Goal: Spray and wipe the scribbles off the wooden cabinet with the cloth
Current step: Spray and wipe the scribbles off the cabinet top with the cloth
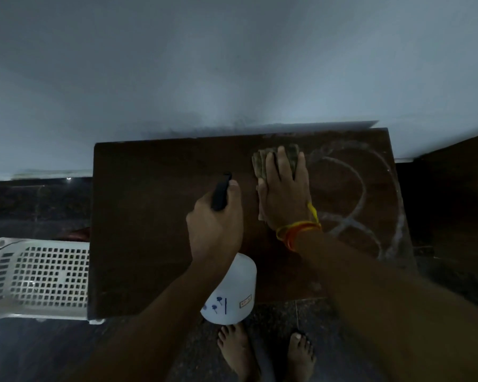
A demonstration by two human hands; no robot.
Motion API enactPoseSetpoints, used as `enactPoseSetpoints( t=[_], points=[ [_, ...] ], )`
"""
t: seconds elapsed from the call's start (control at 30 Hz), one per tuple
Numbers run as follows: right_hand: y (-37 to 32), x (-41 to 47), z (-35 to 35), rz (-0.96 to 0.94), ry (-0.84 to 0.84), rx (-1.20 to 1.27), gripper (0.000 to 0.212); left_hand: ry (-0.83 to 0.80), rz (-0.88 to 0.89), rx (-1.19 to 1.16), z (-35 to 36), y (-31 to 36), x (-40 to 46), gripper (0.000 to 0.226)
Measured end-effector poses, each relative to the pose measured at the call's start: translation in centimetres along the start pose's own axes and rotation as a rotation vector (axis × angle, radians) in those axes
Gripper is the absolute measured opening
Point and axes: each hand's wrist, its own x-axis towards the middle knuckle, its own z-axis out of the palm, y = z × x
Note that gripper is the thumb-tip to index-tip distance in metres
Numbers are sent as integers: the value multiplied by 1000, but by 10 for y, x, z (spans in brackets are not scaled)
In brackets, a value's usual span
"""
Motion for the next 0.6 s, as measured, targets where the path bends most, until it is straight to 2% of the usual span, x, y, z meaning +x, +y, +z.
enactPoseSetpoints(
  t=[0.13, 0.23, 0.4, 0.6],
  points=[
    [4, 30, 0, 26, -27, -41, 65, -8, -3, -12, -1, 4, 2, 32],
    [-1, -1, 3, -20, -45, -24, 65, -2, 1, -15, -3, 8, 6, 31],
    [-9, -33, -7, -14, 53, 77, 59, -11, -22, -24, -3, 15, 12, 31],
    [-3, 11, -3, -50, 17, 2, 62, -31, -21, -17, 3, 13, 14, 31]
  ],
)
